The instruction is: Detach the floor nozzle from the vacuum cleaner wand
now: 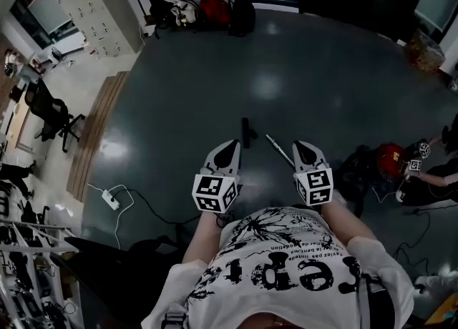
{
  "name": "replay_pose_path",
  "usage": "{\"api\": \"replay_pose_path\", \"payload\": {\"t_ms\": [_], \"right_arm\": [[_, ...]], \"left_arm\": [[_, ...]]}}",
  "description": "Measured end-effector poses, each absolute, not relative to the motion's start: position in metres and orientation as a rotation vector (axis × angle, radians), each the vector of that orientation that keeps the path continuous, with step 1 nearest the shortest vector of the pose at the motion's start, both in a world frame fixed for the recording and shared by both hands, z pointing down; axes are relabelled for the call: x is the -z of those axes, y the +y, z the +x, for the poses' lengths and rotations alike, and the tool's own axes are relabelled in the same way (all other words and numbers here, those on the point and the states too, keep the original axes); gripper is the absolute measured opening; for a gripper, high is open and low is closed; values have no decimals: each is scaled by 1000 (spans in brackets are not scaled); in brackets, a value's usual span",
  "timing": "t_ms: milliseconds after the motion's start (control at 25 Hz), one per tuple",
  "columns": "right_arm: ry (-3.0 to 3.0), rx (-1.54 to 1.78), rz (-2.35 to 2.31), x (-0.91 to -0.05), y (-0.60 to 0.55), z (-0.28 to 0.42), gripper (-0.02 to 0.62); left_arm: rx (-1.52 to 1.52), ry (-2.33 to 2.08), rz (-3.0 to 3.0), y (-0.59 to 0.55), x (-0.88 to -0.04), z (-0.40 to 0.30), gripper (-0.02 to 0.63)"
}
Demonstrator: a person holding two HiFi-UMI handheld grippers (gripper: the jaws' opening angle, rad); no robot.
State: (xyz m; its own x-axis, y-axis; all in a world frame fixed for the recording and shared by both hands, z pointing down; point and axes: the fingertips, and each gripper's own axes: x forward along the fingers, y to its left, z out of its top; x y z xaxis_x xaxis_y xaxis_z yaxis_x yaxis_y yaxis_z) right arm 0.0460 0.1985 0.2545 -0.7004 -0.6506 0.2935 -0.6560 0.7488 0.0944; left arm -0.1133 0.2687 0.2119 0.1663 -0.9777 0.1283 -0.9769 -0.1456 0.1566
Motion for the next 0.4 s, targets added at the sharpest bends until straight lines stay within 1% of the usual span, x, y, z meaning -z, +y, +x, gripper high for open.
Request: {"api": "replay_pose_path", "payload": {"t_ms": [200,400], "right_arm": [[-2657,-106,1047,-253,192,41,2],[-2651,-73,1029,-252,189,35,2]], "left_arm": [[8,-1885,2237,262,-219,-115,5],[6,-1860,2233,256,-222,-116,5]]}}
